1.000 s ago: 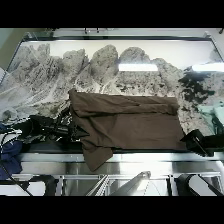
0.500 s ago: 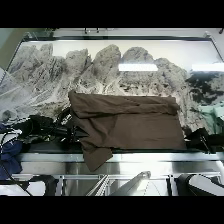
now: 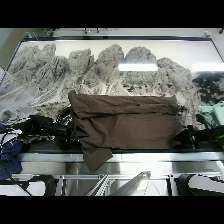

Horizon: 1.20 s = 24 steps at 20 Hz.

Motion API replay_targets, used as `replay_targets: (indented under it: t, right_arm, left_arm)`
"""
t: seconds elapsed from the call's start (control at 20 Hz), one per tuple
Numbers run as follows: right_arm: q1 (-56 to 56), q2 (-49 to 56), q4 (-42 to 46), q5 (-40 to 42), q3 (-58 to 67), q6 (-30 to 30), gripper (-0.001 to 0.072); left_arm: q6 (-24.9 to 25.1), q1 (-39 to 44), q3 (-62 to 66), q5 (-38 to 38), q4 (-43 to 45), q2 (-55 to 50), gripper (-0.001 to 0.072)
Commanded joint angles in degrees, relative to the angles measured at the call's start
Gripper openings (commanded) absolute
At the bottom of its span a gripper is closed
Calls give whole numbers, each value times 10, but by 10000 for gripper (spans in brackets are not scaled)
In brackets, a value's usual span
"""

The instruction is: Fold the shirts.

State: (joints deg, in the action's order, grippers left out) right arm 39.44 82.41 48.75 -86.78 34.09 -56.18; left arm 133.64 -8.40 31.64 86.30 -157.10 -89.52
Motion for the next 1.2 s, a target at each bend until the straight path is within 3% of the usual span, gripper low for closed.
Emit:
replay_targets:
  t: [0.0,0.15,0.3,0.55,0.75,0.9,1.15]
  right_arm:
    - [-23,-17,-69,-73,-8,21,25]
    - [-22,-120,-84,-38,-70,22,24]
    - [-21,-274,-87,32,-130,-28,24]
    - [-28,-547,-111,69,-191,-93,24]
    - [-33,-551,-145,100,-200,-115,23]
    - [-33,-527,-206,208,-200,-111,23]
    - [-33,-377,-313,305,-185,19,22]
  left_arm:
    - [42,0,-12,29,-3,13,17]
    - [47,-22,-90,4,-6,100,17]
    - [39,-65,-160,-11,-5,208,17]
    - [5,-104,-217,-40,3,353,18]
    - [-69,-104,-170,-41,28,402,18]
    - [-84,-104,-74,-44,31,372,18]
    - [-96,-104,104,-30,46,181,16]
